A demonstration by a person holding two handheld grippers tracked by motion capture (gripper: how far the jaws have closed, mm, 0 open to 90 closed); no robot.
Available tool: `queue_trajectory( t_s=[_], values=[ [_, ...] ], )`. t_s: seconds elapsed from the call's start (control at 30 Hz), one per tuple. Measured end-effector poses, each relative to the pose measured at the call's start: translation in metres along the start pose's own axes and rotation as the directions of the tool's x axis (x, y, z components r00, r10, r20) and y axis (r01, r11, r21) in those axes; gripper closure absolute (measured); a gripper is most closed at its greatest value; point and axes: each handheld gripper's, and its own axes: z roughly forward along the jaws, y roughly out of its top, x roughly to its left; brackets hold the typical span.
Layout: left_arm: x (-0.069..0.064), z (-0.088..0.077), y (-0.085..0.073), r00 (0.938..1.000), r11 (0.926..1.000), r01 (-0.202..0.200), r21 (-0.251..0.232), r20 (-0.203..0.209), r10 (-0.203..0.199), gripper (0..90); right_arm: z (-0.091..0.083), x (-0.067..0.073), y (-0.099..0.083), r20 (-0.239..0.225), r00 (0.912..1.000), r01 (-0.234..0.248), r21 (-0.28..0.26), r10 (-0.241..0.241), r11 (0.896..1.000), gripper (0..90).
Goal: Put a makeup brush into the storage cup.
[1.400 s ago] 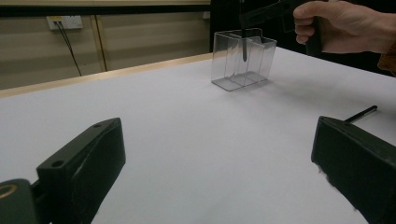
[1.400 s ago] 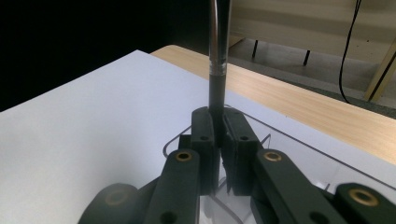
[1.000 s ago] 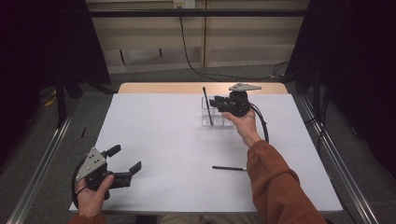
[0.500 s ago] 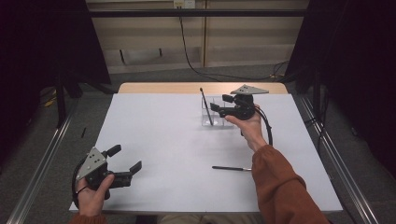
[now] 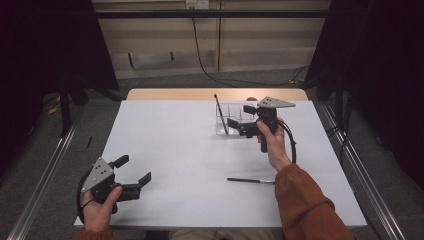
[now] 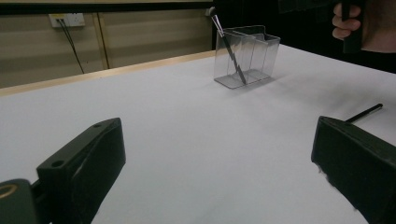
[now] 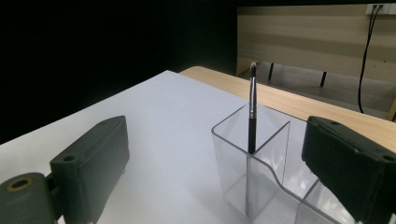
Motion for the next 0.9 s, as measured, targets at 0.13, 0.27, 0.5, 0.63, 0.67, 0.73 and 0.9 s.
queue_trajectory(
  t_s=[0.13,0.27,0.5,0.63,0.67,0.73,0.9],
  values=[
    [0.000,-0.002,0.000,1.0000,1.0000,-0.003,-0.002,-0.001,0.003,2.9,-0.007,0.000,-0.003,0.017,0.9998,0.007,0.007,-0.007,1.000,8.9],
    [0.000,-0.004,-0.001,1.0000,1.0000,0.001,-0.003,-0.006,-0.001,2.9,-0.018,0.001,-0.007,0.033,0.9992,0.023,0.010,-0.023,1.000,8.9],
    [0.000,-0.004,-0.001,0.9999,1.0000,0.006,-0.005,-0.009,-0.006,2.9,-0.040,-0.001,-0.012,0.048,0.9984,0.030,-0.004,-0.030,1.000,8.9],
    [0.001,-0.004,-0.001,0.9999,0.9999,0.014,-0.009,-0.007,-0.014,2.9,-0.054,0.001,-0.011,0.066,0.9974,0.031,0.001,-0.031,1.000,7.4],
    [0.001,-0.004,-0.001,0.9999,0.9999,0.013,-0.009,-0.005,-0.013,2.9,-0.057,0.001,-0.012,0.069,0.9971,0.030,-0.002,-0.030,1.000,7.5],
    [0.001,-0.003,0.000,0.9999,0.9999,0.011,-0.011,-0.003,-0.011,2.9,-0.063,0.000,-0.013,0.076,0.9967,0.028,-0.005,-0.027,1.000,7.4],
    [0.001,-0.004,0.000,1.0000,0.9998,0.008,-0.016,-0.003,-0.008,2.9,-0.074,0.004,-0.019,0.072,0.9972,0.020,-0.014,-0.019,1.000,5.5]
  ],
)
